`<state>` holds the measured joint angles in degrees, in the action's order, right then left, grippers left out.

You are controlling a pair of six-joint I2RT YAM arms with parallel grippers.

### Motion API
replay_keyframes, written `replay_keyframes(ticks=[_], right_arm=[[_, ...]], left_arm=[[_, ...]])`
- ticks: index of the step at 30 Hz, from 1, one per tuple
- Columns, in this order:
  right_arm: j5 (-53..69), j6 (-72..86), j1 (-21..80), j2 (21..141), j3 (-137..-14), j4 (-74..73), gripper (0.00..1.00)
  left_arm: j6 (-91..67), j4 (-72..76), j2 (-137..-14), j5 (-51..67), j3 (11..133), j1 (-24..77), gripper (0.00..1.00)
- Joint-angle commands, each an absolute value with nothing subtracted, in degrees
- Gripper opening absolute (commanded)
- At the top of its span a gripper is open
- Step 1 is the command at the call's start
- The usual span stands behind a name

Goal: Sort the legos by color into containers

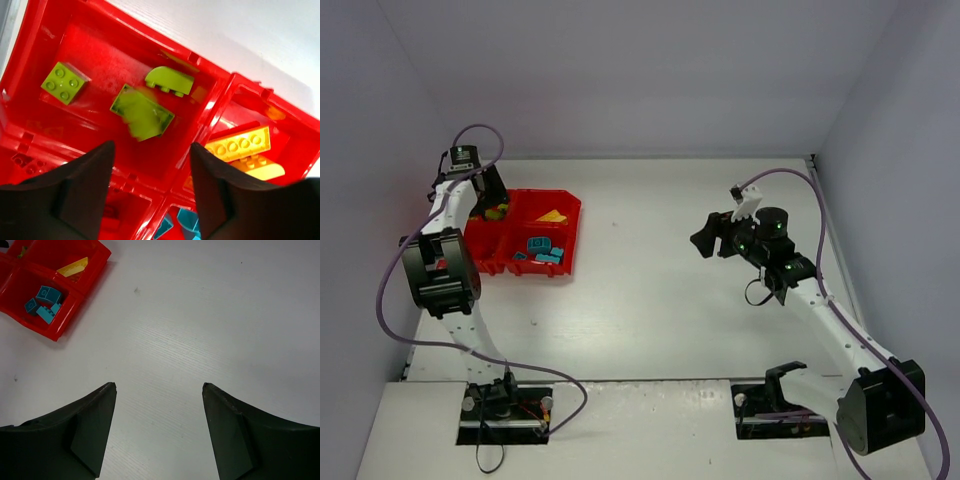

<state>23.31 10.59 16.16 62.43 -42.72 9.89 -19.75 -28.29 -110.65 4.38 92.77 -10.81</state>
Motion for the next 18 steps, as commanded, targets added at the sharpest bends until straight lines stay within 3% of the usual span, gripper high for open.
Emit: replay_keyframes(ticks=[1,7,14,18], right_arm=[[22.50,10.81,16.26,60.91,-42.89,14.41,0.66],[21.80,10.72,16.26,60.47,-43.07,14.33,0.67],[17.67,12.04,16.26,57.49,-43.59,11.78,0.68],[14.42,12.83,16.26,53.01,-43.59,9.76,0.73]], left_arm=[[-21.09,-28.83,-109.07,2.11,97.47,-11.42,0.58],[-22.14,-29.54,-104.08,2.01,95.03,-11.60,0.62],[-23.20,-28.12,-77.41,5.19,82.03,-8.79,0.63],[-21.98,-30.75,-61.91,6.06,75.43,-6.86,0.66]])
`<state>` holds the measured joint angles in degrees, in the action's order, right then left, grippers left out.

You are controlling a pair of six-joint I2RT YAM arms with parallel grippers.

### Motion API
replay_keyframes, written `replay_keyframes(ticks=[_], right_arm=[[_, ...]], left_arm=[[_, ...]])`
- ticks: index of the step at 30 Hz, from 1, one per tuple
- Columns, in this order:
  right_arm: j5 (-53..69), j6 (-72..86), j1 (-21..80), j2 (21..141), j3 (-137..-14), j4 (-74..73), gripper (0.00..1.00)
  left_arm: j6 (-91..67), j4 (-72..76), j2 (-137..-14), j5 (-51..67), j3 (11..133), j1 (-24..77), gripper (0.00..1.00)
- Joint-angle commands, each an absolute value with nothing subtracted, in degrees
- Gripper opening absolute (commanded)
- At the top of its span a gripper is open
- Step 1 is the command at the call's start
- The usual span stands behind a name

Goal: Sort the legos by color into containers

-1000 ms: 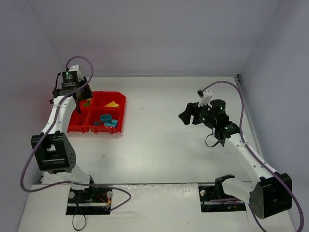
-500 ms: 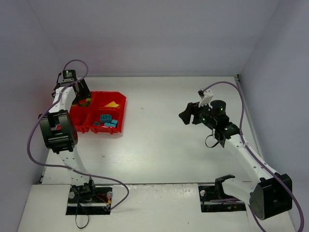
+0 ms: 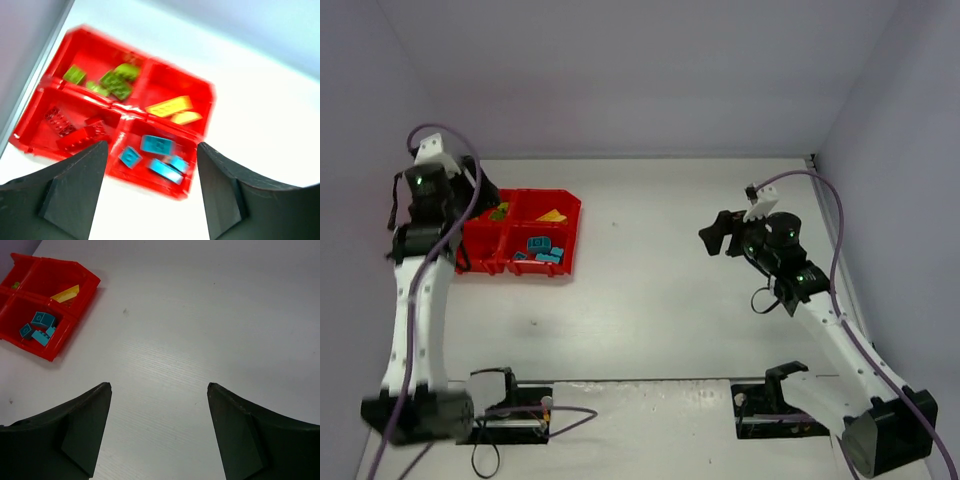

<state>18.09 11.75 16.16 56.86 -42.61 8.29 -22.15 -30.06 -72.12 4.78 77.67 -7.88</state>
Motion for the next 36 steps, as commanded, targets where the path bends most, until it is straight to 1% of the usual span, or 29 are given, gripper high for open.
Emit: replay_keyframes(ticks=[1,3,4,5,7,9,13,14,22,32,36], right_arm=[[12.76,13.01,16.26,52.13,-43.77,9.23,0.74],[11.00,13.45,16.26,49.33,-44.03,7.48,0.77],[9.42,13.71,16.35,48.44,-44.29,7.12,0.79],[8.53,13.80,16.17,47.47,-44.38,6.16,0.80],[6.60,13.89,16.26,44.74,-44.65,5.28,0.88],[5.37,13.80,16.26,42.20,-44.74,3.70,1.00],[4.13,14.33,16.26,38.85,-44.39,1.85,1.00],[3.87,14.41,16.26,37.89,-44.21,1.24,1.00],[2.73,14.85,16.26,34.90,-43.07,0.18,1.00],[0.26,15.38,16.26,30.68,-41.48,-1.32,1.00],[0.18,15.47,16.26,29.88,-41.22,-1.32,1.00]], left_arm=[[-21.36,-32.68,-56.13,6.15,74.28,-6.68,0.66],[-20.40,-34.71,-50.83,6.42,71.39,-6.68,0.68],[-20.22,-36.72,-46.10,6.33,70.67,-6.68,0.75],[-19.95,-37.70,-44.05,6.15,69.97,-6.42,0.77],[-19.34,-41.11,-39.75,4.67,68.82,-4.15,0.77],[-18.64,-42.80,-37.63,3.87,68.29,-2.82,0.77],[-18.11,-45.08,-32.53,2.90,66.19,-0.62,0.77],[-18.11,-45.61,-31.91,3.07,66.01,1.30,0.77],[-17.93,-48.16,-25.58,2.72,64.08,4.04,0.77],[-19.68,-41.76,-20.74,2.11,56.08,6.68,0.77],[-19.68,-38.32,-19.43,2.64,48.63,7.03,0.77]])
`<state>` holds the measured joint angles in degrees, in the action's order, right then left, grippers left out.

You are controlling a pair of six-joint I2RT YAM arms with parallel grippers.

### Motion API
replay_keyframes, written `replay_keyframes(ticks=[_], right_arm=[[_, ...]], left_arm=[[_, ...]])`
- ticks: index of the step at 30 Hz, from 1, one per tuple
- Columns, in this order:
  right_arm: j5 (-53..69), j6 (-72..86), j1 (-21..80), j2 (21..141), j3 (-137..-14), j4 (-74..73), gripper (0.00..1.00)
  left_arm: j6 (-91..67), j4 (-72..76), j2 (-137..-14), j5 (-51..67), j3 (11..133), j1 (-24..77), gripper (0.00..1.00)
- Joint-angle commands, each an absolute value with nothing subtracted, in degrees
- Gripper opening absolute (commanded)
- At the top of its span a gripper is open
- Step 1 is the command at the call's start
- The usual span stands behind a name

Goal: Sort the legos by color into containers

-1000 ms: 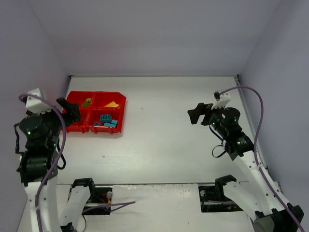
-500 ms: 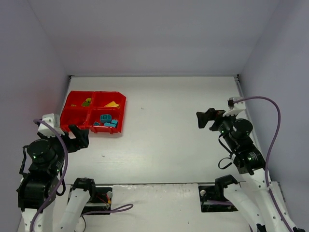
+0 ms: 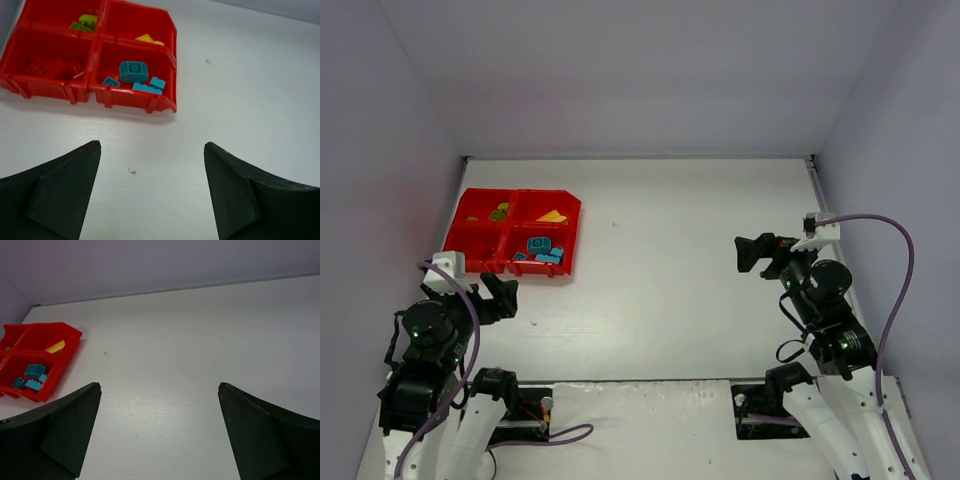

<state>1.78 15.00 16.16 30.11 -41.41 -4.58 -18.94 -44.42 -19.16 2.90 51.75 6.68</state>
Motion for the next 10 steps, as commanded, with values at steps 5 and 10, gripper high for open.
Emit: replay_keyframes(ticks=[5,10], right_arm=[[-1.41,15.56,16.26,29.97,-40.87,-0.97,1.00],[-1.14,15.73,16.26,30.32,-40.78,-0.62,1.00]], left_arm=[[-19.34,-37.18,-18.90,1.85,47.81,7.12,0.77],[-19.69,-36.92,-19.42,2.64,47.20,7.12,0.77]])
